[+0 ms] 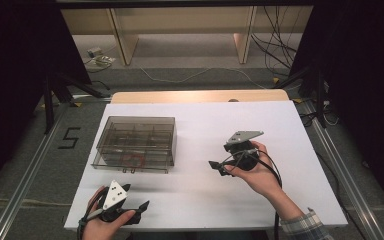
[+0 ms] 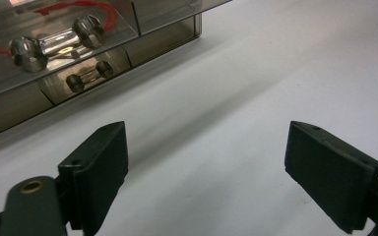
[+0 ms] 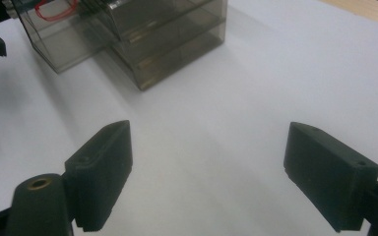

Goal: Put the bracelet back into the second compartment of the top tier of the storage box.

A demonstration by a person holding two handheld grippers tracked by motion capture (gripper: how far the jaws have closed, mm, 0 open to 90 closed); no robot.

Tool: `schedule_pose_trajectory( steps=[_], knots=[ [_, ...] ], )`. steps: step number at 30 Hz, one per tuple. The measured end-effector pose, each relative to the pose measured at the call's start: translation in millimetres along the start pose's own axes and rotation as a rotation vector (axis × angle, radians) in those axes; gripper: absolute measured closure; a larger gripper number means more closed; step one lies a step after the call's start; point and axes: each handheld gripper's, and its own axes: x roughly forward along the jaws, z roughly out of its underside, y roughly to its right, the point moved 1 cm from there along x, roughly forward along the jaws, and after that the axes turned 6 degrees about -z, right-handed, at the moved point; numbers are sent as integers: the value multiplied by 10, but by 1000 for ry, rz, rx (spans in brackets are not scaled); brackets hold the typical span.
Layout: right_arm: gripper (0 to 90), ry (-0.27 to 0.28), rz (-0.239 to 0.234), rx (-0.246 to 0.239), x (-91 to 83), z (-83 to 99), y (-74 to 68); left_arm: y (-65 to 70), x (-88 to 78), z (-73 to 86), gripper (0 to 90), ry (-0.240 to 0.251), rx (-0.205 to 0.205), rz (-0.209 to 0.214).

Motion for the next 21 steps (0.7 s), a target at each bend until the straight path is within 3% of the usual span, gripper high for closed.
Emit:
schedule_pose_trajectory(
  steps=[13,21],
  knots=[
    [194,45,57,65,-344,543,154,2,-3,-2,166,0,4,1],
    [193,52,75,94,-470,757,174,17,-5,0,166,-3,14,15]
  ],
)
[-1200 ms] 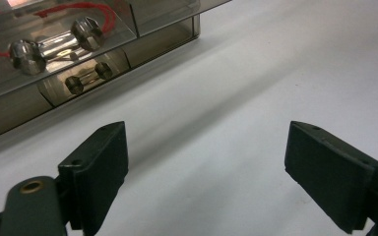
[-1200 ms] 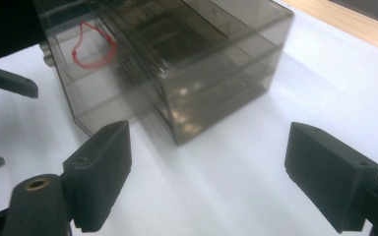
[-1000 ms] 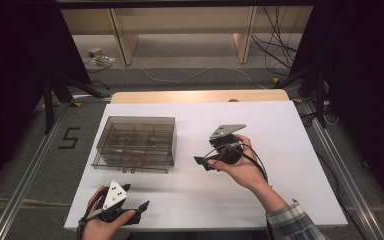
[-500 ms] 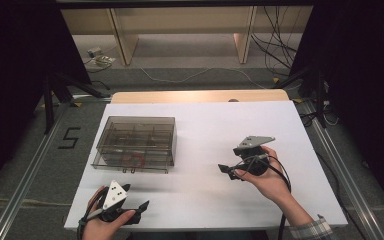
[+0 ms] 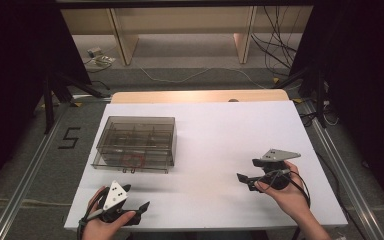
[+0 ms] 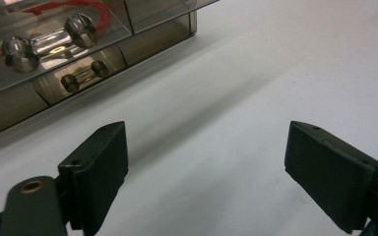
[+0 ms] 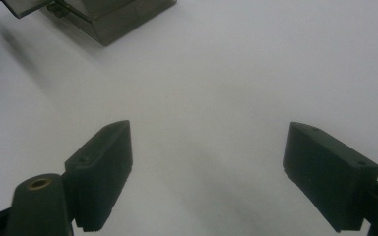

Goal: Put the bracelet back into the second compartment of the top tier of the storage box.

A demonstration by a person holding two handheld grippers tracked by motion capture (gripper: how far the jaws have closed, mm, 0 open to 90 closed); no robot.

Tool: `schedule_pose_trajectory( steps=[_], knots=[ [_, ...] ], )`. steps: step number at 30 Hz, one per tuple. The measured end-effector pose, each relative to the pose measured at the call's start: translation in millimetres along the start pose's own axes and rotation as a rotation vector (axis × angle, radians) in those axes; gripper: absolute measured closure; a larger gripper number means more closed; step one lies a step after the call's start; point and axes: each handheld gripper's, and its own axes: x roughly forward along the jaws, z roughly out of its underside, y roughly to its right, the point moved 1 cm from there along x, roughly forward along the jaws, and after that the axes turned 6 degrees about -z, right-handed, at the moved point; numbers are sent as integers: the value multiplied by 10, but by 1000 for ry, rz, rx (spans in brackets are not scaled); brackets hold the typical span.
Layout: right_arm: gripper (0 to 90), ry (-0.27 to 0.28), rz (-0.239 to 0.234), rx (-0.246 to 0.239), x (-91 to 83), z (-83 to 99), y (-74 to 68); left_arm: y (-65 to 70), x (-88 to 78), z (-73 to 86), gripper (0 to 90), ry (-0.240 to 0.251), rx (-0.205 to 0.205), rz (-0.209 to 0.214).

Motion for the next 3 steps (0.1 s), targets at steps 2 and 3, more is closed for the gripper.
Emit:
schedule_pose_trajectory(
  steps=[2,3],
  knots=[
    [193,2,2,7,-10,31,2,9,5,-1,166,-3,1,9],
    [191,-1,4,7,-16,44,6,21,8,-3,169,-4,1,17]
  ],
)
